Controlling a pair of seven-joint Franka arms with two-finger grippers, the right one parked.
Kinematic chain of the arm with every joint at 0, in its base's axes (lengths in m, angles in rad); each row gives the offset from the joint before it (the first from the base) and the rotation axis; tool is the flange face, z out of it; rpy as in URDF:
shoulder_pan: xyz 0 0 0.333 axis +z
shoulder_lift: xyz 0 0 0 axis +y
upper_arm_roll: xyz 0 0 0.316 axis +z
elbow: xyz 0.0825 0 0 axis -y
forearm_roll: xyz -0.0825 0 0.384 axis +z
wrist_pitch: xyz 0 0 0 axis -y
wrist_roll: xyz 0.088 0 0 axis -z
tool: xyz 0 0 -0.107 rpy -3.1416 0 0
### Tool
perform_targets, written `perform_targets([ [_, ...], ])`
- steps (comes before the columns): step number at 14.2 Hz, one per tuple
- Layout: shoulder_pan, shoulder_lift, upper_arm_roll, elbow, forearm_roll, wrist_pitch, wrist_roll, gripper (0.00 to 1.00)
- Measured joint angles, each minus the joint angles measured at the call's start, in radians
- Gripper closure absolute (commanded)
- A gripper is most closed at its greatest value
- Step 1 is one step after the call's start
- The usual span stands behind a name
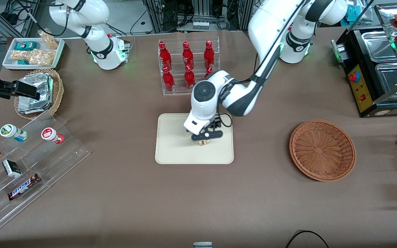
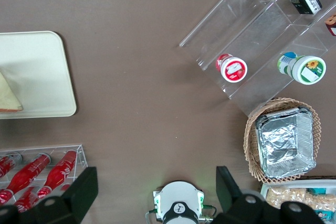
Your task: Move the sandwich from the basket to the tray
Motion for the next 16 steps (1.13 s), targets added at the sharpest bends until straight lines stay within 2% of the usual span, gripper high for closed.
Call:
perform_targets([
  [3,0.098,-0.116,0.000,0.006,-0.009,-0.158,0.051,0.00],
  [9,0.290,-0.304,0.002,-0.003,-0.072,-0.497,0.301,0.00],
  [16,0.531,-0.473,0.006,-0.005,-0.075,-0.820,0.586,0.00],
])
